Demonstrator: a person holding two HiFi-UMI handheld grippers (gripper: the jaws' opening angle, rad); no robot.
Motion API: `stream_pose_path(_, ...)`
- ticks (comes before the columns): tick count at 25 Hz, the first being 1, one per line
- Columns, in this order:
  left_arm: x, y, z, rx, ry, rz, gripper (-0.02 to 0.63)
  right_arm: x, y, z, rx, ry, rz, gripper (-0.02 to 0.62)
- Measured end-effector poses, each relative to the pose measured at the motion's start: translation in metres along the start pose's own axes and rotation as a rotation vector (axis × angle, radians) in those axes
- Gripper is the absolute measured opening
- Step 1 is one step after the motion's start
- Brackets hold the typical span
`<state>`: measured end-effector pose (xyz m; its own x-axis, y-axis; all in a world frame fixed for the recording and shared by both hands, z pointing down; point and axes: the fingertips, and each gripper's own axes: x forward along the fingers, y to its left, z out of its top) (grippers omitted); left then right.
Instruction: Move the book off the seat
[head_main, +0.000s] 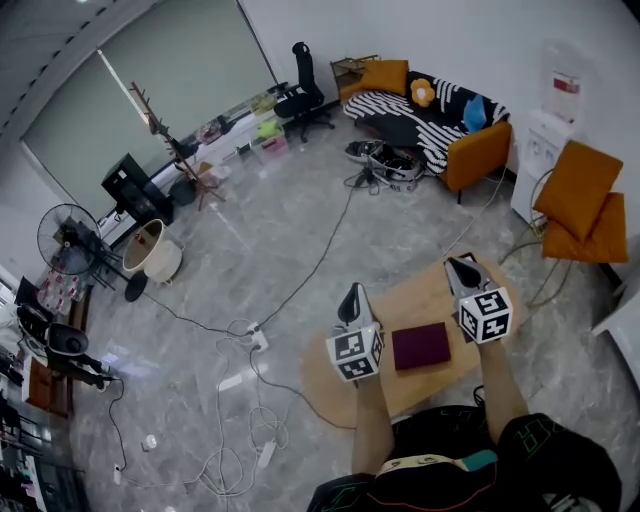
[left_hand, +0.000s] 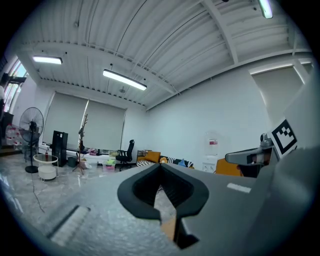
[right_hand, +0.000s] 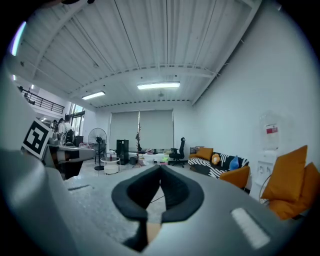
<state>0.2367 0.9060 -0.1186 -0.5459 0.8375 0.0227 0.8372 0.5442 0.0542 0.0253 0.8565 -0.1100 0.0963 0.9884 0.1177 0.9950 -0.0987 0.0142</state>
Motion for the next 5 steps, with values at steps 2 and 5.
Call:
stream_pose_path(2,0.006,0.000,0.000,0.005,0.000,-0.009,0.011,0.003,-0.003,0.005,-0.008,-0.006,-0.004,0.003)
stream_pose_path(5,0.013,0.000,-0.001,0.019,0.006,-0.017,0.011,0.008,-0.006,0.008,-0.018,-0.008,-0.010,0.003)
